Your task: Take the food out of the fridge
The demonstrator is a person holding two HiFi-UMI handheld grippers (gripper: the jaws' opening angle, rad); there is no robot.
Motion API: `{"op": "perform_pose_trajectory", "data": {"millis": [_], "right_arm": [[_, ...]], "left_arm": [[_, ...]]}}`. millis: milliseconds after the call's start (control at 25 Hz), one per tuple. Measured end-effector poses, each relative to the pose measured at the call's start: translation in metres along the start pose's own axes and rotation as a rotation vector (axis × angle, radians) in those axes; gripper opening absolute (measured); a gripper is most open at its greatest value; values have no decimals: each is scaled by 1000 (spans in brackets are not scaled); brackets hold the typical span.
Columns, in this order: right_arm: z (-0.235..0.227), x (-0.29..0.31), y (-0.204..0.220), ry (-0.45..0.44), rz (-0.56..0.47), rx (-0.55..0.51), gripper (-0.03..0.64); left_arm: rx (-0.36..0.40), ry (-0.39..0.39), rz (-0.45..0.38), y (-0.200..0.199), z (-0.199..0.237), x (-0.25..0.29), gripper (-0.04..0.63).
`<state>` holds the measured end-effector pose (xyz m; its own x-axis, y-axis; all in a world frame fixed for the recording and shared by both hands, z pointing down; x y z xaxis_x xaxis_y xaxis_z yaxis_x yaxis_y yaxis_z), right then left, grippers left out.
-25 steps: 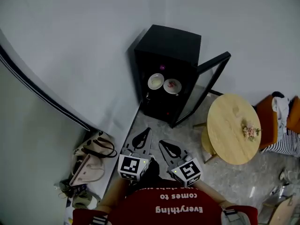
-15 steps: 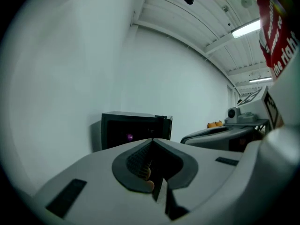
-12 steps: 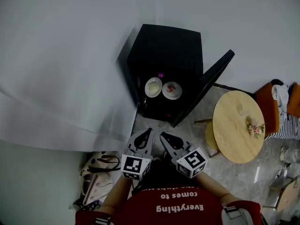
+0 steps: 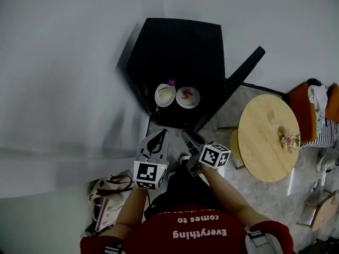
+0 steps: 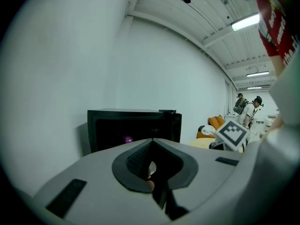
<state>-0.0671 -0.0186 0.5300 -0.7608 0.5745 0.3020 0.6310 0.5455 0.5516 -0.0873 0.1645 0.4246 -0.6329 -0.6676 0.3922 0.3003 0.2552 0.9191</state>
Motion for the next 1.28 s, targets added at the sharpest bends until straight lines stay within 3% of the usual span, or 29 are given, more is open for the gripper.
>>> {"op": "perform_pose_trajectory", "data": {"millis": [240,520,720,1000,1280], "right_arm": [[-79,36,7,-16,-119,470,109],[-163,79,22,2,-295,857,141],[-198,113,22,58,-303,887,144],[-230,141,19,146,-322,865,144],[-245,163,12,116,-381,889,144]], "left_arm": [[4,18,41,20,0,28,6],[-101,57,64,53,5,47,6],[-136,78,69,80,17,77,6],[-186,102,206,140,27,124,6],[-199,158,288,170,17,128,6]]}}
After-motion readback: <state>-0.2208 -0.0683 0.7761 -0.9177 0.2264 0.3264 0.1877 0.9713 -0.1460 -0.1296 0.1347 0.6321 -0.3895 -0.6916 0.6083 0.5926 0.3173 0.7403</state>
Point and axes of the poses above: the fingertips, and each gripper's own axes: x forward along the fingers, z to its left, y out of its underside, the point moved 9 cm from there along -x, backward along the fingers, and after that the axes turned 9 degrees about z, right-handed, at the moved point
